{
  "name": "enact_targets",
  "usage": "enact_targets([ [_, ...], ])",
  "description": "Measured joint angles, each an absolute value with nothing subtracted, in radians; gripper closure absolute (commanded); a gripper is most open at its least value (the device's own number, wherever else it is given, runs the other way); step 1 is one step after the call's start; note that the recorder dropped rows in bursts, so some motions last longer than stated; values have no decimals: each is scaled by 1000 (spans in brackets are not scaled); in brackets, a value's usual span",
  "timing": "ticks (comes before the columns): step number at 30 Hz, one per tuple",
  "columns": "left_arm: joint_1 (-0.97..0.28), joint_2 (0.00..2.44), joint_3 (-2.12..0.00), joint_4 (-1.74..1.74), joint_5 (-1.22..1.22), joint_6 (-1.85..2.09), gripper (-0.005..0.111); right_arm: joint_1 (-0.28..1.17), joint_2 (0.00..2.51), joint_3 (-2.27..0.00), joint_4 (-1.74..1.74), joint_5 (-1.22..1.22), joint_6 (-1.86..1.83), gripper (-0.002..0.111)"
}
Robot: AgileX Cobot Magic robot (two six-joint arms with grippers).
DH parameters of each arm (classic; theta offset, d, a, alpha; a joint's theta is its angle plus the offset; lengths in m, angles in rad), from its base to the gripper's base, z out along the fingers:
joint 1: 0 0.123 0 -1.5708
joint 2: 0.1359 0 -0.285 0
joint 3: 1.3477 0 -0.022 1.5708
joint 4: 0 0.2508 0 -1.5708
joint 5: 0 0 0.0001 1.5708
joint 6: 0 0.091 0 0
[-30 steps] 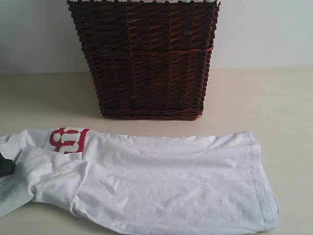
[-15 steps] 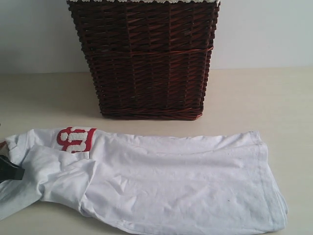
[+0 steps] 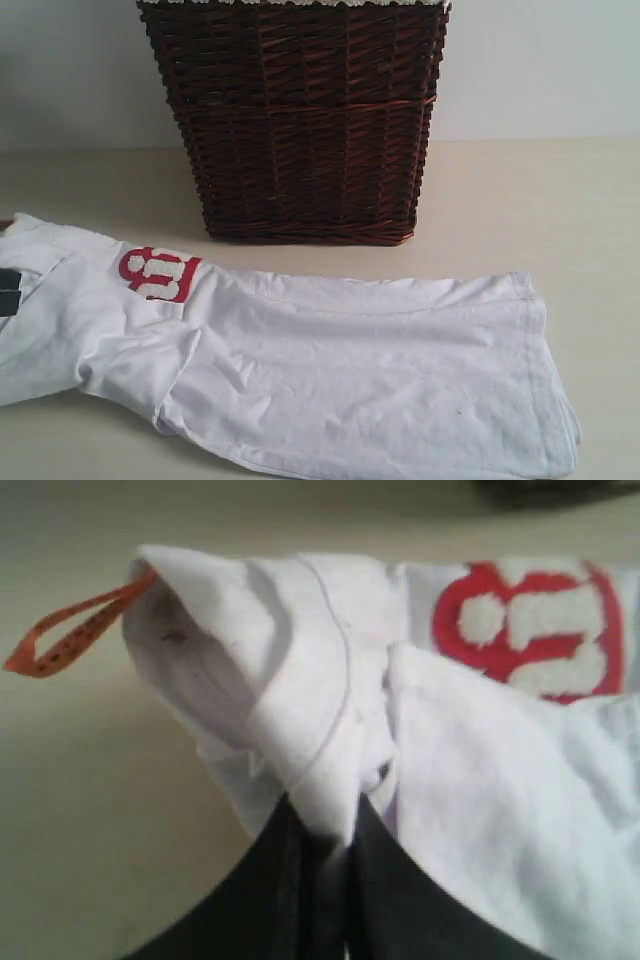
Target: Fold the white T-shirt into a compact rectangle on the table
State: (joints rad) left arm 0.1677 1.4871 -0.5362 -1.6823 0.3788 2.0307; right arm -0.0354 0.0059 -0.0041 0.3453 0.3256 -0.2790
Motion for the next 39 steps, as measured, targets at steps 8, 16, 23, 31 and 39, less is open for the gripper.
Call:
enact_targets([
  [8, 168, 1453, -536, -1682, 474, 2037, 107, -35, 6, -4, 345, 326, -279, 108],
  [16, 189, 1455, -536, -1717, 325, 2037, 107, -35, 6, -4, 345, 326, -279, 108],
  [23, 373, 1463, -536, -1729, 291, 2018, 107, -35, 6, -4, 345, 326, -279, 108],
  [31, 557, 1463, -536, -1731, 292, 2076, 107, -35, 6, -4, 345, 326, -279, 108],
  [39, 577, 1428, -536, -1731, 372, 2092, 107, -35, 6, -4, 345, 326, -279, 108],
])
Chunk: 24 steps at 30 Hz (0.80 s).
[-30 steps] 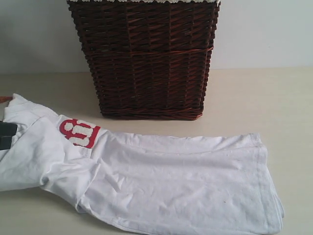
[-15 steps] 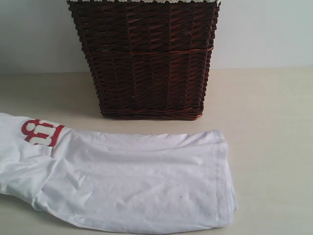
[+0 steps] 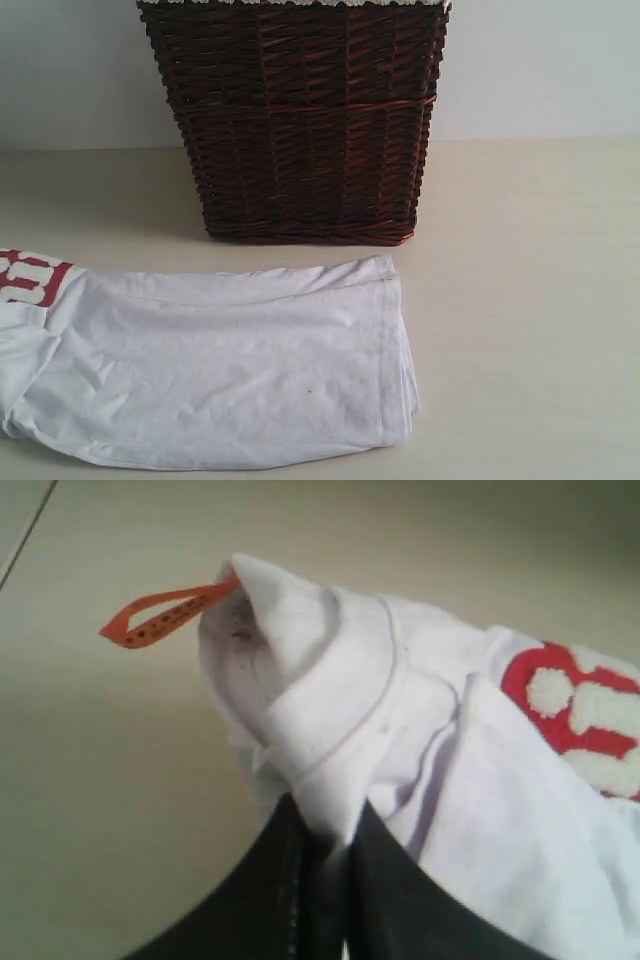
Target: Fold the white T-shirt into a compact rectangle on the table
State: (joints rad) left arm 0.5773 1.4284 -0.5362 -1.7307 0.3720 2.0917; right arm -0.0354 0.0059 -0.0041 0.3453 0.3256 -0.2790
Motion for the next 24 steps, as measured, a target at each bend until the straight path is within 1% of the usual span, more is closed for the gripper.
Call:
enact_targets([
  [6, 566, 1349, -535, -1731, 489, 2096, 107, -35, 6, -4, 345, 326, -279, 108],
  [11, 493, 1301, -535, -1731, 526, 2096, 107, -35, 6, -4, 345, 326, -279, 108],
  [17, 345, 1288, -558, -1731, 524, 2094, 107, -35, 6, -4, 345, 326, -279, 108],
  [24, 122, 1288, -560, -1731, 480, 2076, 107, -35, 6, -4, 352, 326, -279, 108],
])
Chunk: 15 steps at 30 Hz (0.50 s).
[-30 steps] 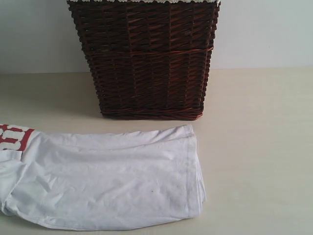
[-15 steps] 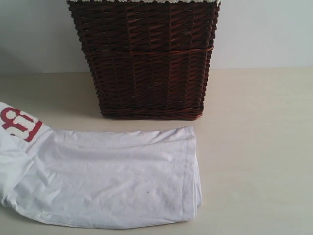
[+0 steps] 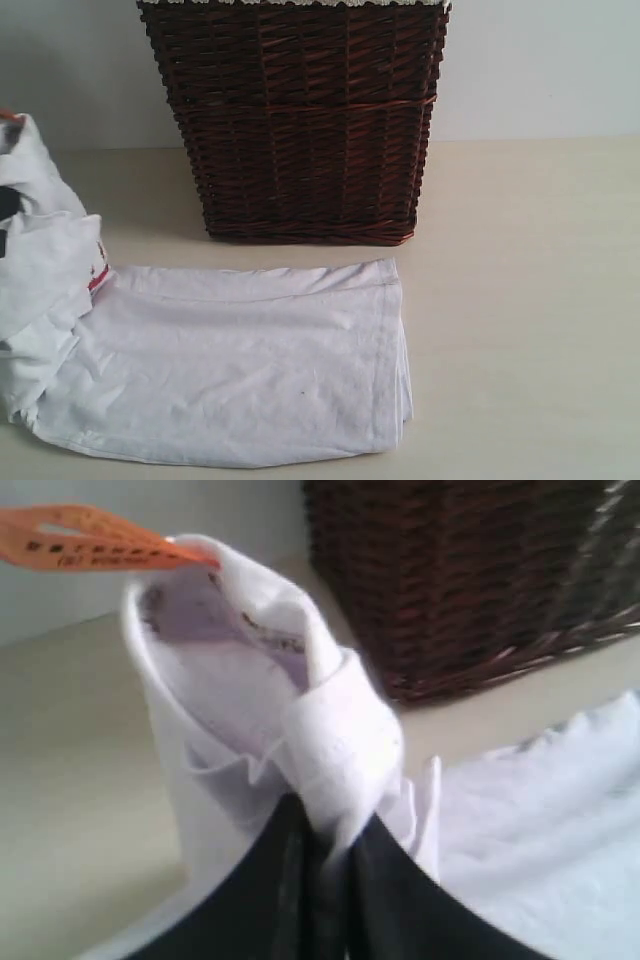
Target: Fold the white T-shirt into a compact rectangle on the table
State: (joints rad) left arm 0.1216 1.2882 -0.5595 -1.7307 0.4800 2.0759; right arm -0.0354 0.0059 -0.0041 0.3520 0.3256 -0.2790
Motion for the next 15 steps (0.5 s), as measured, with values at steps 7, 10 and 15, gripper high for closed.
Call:
enact_targets([
  [7, -104, 1352, -560, -1731, 476, 2007, 107, -35, 6, -4, 353, 326, -279, 108],
  [10, -168, 1407, -562, -1731, 474, 2003, 107, -35, 6, -4, 356, 326, -279, 108],
  [15, -258, 1487, -605, -1731, 445, 1984, 107, -35, 6, -4, 356, 326, -279, 108],
])
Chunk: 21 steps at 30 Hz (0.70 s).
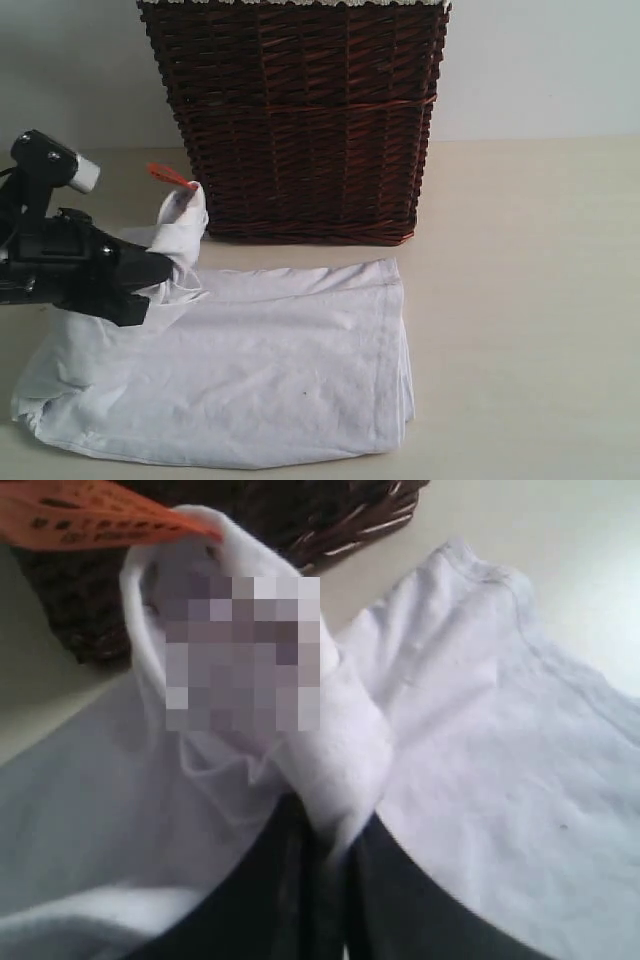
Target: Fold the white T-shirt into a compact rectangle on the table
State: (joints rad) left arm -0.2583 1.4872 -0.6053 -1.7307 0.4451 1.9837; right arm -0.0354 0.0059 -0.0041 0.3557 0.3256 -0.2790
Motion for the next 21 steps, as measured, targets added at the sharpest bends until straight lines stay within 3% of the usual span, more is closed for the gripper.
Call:
enact_targets([
  [6, -410, 1514, -770, -1731, 373, 1928, 107, -35, 6, -4, 356, 326, -279, 108],
  [14, -644, 1625, -789, -1731, 301, 1904, 107, -35, 6, -4, 356, 326, -279, 108],
  [21, -653, 1643, -849, -1731, 256, 1856, 107, -35, 6, -4, 356, 326, -279, 108],
])
